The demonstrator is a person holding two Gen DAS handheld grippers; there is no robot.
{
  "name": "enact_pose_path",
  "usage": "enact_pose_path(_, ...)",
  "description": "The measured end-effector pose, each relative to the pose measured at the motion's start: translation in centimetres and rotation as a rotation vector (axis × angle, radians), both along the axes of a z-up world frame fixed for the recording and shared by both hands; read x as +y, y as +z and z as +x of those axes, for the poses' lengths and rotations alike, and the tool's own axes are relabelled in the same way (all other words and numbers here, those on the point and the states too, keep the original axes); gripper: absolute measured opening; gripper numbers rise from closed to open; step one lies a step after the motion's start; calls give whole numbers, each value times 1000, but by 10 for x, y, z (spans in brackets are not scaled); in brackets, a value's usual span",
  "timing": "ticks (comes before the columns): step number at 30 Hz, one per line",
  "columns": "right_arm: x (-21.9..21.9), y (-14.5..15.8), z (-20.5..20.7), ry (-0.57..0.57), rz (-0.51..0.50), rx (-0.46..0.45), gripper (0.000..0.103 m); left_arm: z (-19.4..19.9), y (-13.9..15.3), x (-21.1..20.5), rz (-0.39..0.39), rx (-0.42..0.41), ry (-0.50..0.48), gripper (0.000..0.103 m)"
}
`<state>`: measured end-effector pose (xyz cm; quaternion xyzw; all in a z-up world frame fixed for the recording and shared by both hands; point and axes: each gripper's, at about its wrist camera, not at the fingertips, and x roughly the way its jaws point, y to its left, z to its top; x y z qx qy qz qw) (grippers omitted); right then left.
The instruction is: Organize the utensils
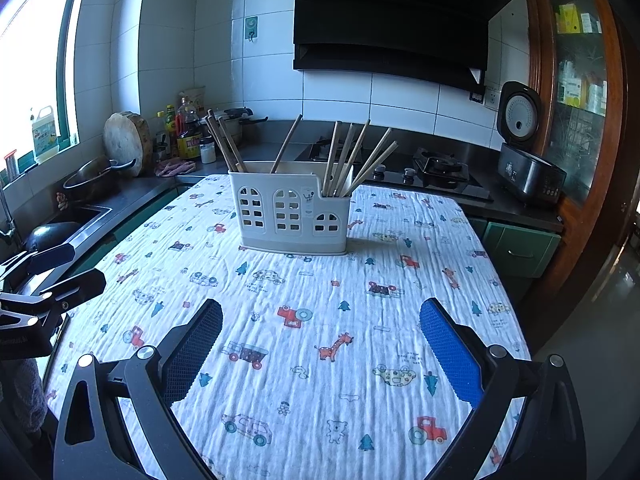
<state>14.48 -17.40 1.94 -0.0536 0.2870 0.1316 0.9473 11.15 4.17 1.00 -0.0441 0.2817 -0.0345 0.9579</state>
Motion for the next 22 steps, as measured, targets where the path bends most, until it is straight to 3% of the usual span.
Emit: enact_pose_path(22,-5,-5,-1,-3,3,6,96,3,-3,7,-15,22,34,98)
